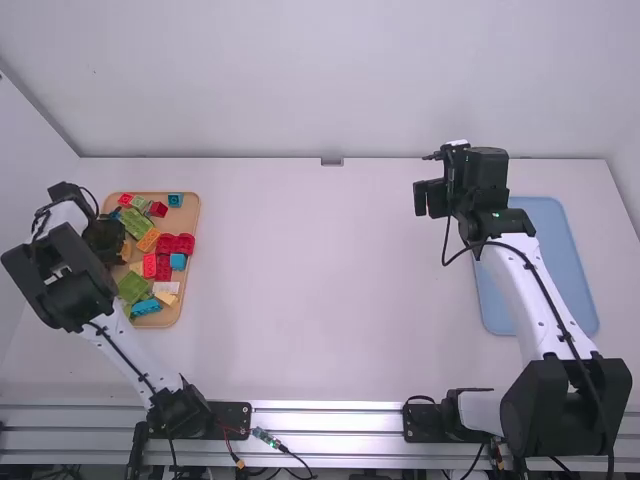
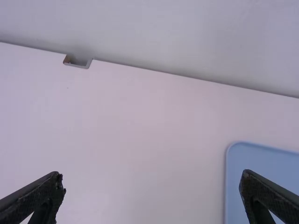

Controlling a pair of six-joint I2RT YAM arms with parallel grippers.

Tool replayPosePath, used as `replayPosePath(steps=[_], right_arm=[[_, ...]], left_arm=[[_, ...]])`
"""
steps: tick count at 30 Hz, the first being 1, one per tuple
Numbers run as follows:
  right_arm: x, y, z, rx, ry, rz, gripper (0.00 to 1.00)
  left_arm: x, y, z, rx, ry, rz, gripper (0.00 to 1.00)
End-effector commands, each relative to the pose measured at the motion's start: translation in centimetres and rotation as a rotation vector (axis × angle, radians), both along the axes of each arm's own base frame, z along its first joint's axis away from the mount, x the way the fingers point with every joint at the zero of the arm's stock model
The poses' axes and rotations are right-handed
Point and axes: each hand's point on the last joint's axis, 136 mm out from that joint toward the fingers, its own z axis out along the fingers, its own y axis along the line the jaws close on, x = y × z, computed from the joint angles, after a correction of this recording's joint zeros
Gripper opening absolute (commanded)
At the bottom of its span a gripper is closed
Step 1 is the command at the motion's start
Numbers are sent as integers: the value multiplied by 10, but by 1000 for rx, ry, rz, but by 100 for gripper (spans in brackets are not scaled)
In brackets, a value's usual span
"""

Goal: Assemble lego blocks to make yellow taxi

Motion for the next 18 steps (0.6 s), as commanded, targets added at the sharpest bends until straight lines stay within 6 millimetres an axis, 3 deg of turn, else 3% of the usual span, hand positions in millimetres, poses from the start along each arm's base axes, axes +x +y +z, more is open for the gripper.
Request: replayPosePath(steps=[1, 6, 12, 18], right_arm=[[4, 2, 9, 9, -17, 3, 99], [4, 2, 9, 9, -18, 3, 99], [4, 2, 9, 9, -21, 3, 99], [4, 2, 9, 9, -17, 3, 99]], left_arm=[[7, 10, 19, 44, -19, -45, 2], [19, 7, 51, 102, -45, -161, 2], [44, -14, 89, 211, -89, -384, 1], [77, -78, 124, 313, -130, -692, 1]])
